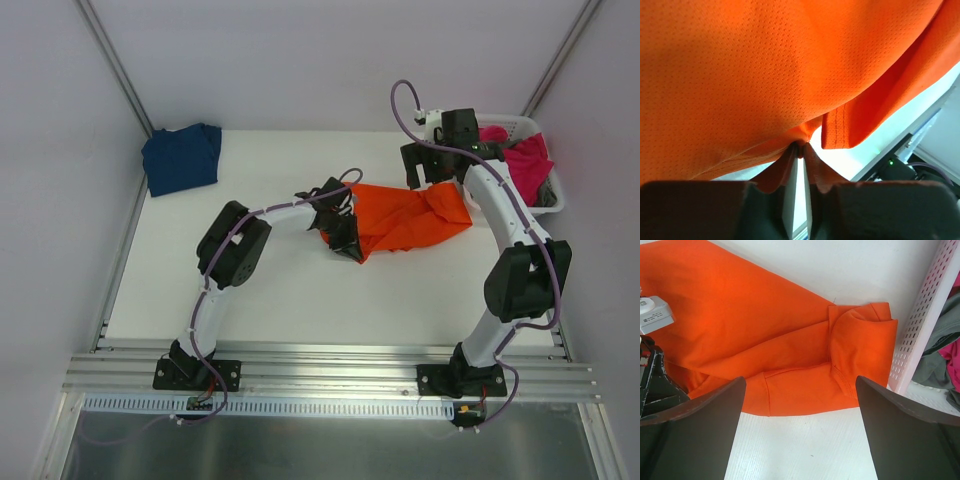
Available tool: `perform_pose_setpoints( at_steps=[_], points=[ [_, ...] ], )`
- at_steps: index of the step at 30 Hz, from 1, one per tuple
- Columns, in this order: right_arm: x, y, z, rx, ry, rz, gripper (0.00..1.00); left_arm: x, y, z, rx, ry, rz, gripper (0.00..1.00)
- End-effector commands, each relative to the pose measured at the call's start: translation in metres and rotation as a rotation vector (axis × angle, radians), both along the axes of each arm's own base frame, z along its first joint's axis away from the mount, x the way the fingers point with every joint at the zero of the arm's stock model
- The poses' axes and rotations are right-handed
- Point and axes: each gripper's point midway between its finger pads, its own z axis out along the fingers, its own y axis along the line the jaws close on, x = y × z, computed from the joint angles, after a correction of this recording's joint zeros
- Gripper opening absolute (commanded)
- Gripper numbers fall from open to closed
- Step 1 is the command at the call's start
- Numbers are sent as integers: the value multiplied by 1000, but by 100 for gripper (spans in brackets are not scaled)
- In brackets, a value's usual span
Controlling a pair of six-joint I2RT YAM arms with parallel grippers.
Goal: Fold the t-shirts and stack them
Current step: Flatten the tshirt out
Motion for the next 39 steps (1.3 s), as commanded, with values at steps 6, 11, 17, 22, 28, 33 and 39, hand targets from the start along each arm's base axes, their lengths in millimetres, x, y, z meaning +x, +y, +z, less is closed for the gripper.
perform_pose_setpoints(
  at_steps=[6, 11, 17, 22, 28, 33, 39],
  points=[
    [6, 1, 41, 36, -100, -18, 97, -1, 15, -33, 177, -57, -27, 0],
    [11, -3, 38, 28, -102, -31, 97, 3, 17, -23, 185, -106, -41, 0],
    [19, -14, -8, 15, 21, -46, 97, 7, 21, -4, 173, -146, -36, 0],
    [35, -37, -67, -14, 142, -106, 97, 7, 23, -4, 164, -136, -38, 0],
    [59, -55, -103, -88, 187, -112, 98, 3, 30, -2, 159, -123, -36, 0],
    [80, -40, -91, -156, 116, -60, 91, 2, 36, 0, 162, -121, -26, 0],
    [95, -4, -75, -220, 26, 24, 86, 6, 36, -1, 159, -120, -23, 0]
  ],
)
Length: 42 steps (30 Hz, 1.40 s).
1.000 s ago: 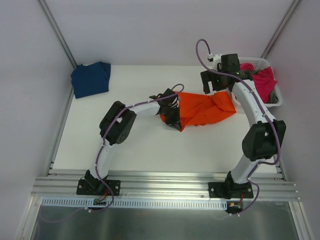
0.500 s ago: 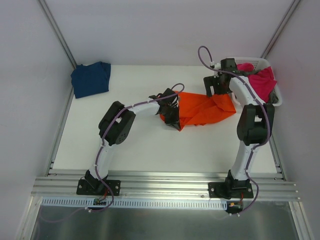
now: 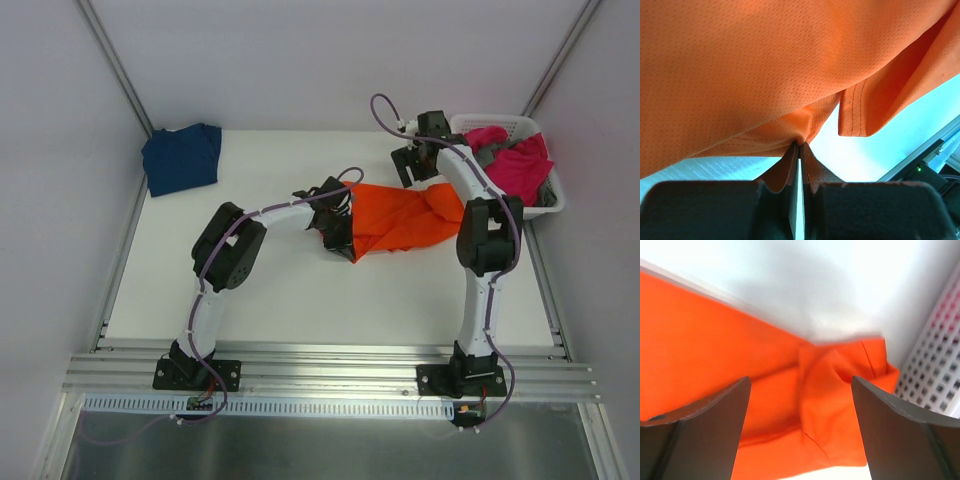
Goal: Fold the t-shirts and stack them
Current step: Flatten the tshirt out
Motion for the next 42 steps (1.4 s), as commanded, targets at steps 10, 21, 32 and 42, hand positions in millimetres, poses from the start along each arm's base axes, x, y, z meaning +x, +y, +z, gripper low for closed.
perform_pose_setpoints(
  at_steps=[10, 21, 32, 42],
  points=[
    [8, 28, 0, -129, -41, 118, 73, 4, 17, 3, 47, -18, 20, 0],
    [2, 9, -26, -185, 14, 108, 64, 2, 15, 4, 35, -5, 24, 0],
    [-2, 2, -45, -225, 57, 130, 41, 2, 12, 10, 17, -2, 31, 0],
    [8, -10, -54, -274, 51, 115, 41, 1, 12, 13, 8, 3, 35, 0]
  ],
)
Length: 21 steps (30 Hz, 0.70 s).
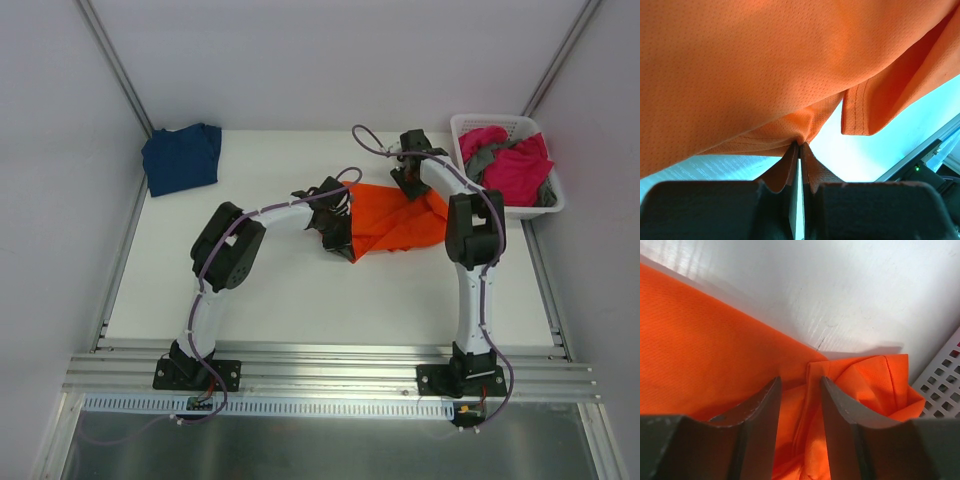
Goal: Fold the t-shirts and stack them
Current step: Flatten the tshirt out
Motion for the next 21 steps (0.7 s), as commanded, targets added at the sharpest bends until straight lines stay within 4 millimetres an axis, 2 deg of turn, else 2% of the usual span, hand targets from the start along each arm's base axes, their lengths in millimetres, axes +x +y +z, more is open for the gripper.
perform_pose_setpoints(
  at_steps=[1, 5, 10, 14, 18, 20, 21],
  points=[
    [10, -12, 1, -42, -20, -7, 41, 1, 11, 12, 16, -9, 26, 0],
    [12, -15, -2, -54, -18, -4, 39, 0, 10, 13, 13, -14, 22, 0],
    [19, -19, -1, -67, -39, -18, 13, 0, 12, 12, 15, -14, 24, 0],
    [20, -23, 6, -76, -56, -27, 1, 1, 11, 13, 13, -16, 23, 0],
    [20, -26, 25, -79, -92, -41, 1, 3, 12, 13, 19, -23, 24, 0],
    [19, -27, 34, -71, -108, -51, 6, 4, 10, 14, 14, -30, 22, 0],
    [18, -28, 36, -71, -111, -53, 21, 4, 9, 14, 13, -29, 21, 0]
  ],
)
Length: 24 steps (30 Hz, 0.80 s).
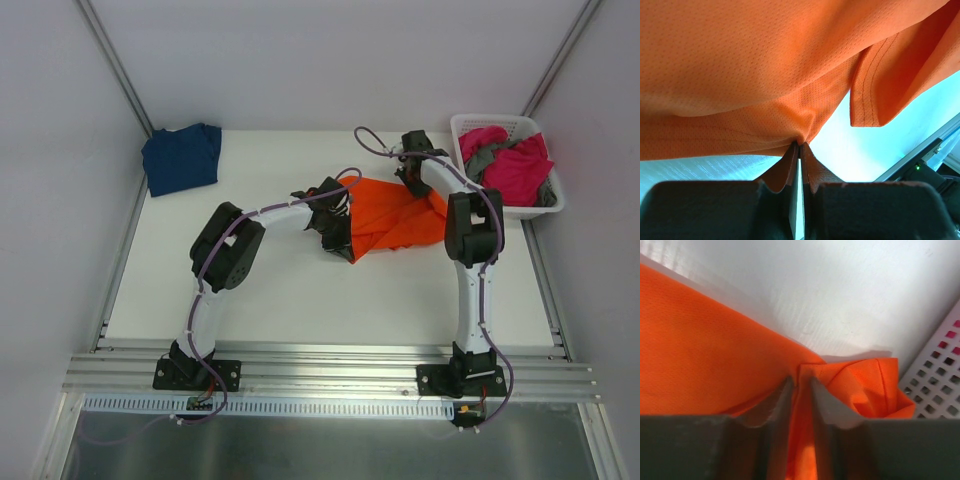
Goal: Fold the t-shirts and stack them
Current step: Flatten the tshirt out
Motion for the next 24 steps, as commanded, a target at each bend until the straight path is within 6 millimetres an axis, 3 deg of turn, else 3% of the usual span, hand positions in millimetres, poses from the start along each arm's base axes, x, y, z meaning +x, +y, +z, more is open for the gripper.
perform_pose_setpoints(
  at_steps=[1, 5, 8, 13, 15, 22, 24],
  points=[
    [7, -12, 44, -15, -95, -30, 28, 7, 7, 15, 9, -33, 20, 0],
    [6, -18, 39, -38, -86, -24, 31, 7, 6, 14, 8, -28, 21, 0],
    [8, -19, 35, -47, -80, -18, 24, 5, 8, 12, 12, -23, 21, 0],
    [9, -20, 33, -58, -77, -17, 1, 4, 8, 14, 9, -26, 23, 0],
    [10, -20, 37, -56, -85, -21, 1, 5, 8, 13, 9, -24, 23, 0],
    [3, -14, 97, 0, -192, -60, 1, 13, 7, 17, 2, -49, 21, 0],
    [-1, -9, 135, 39, -260, -65, 1, 19, 11, 22, 3, -74, 20, 0]
  ],
)
